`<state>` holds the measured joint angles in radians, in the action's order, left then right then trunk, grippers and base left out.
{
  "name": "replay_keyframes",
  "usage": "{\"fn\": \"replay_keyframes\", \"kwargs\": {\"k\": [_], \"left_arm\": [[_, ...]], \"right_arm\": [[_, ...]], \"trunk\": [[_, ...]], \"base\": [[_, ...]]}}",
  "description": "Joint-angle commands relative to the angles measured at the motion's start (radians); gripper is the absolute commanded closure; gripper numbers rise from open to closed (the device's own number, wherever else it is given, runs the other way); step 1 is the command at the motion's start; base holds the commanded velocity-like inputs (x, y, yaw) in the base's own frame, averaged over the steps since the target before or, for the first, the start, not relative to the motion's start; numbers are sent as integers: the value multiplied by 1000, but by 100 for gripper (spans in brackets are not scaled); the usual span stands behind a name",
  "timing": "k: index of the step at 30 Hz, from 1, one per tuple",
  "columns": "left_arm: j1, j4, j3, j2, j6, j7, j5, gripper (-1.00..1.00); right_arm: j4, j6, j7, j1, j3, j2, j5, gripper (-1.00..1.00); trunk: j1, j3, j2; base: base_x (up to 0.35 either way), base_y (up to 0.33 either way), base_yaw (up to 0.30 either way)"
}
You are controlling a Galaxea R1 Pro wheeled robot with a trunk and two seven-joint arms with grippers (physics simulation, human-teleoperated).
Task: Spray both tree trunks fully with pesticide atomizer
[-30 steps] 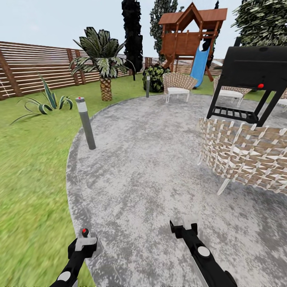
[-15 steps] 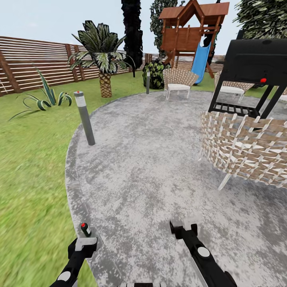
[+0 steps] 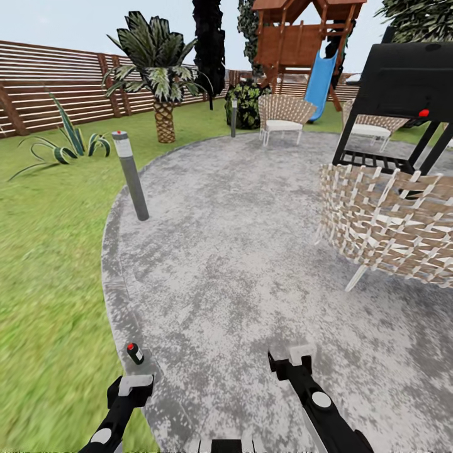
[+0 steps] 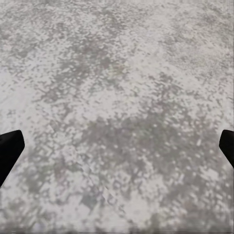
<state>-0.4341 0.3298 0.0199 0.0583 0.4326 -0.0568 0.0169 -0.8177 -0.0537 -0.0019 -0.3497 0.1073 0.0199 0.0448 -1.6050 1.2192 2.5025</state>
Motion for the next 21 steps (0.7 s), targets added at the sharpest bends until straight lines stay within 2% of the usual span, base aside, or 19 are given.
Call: {"fn": "replay_keyframes", "kwargs": {"k": [1,8,13,17,21], "left_arm": [[0,0,0,0,0,0,0,-100],[0,0,0,0,0,0,0,-100],[0,0,0,1,0,0,0,-100],[0,0,0,1,1,0,-1,-100],[0,0,3,1,0,0,-1,-100]], "right_arm": [[0,0,0,0,0,0,0,-100],[0,-1,-2,0,-1,0,1,-100],[0,-2,-3,0,-1,0,1,-100],[0,-1,-3,0,-1,0,1,-100],[0,-1,-3,0,-1,0,1,-100]], "trunk": [[0,4,0],[-4,31,2],[-6,52,3],[-6,55,3],[-6,57,3]], "base": [[0,0,0],[0,0,15],[0,0,188],[0,0,219],[0,0,90]]}}
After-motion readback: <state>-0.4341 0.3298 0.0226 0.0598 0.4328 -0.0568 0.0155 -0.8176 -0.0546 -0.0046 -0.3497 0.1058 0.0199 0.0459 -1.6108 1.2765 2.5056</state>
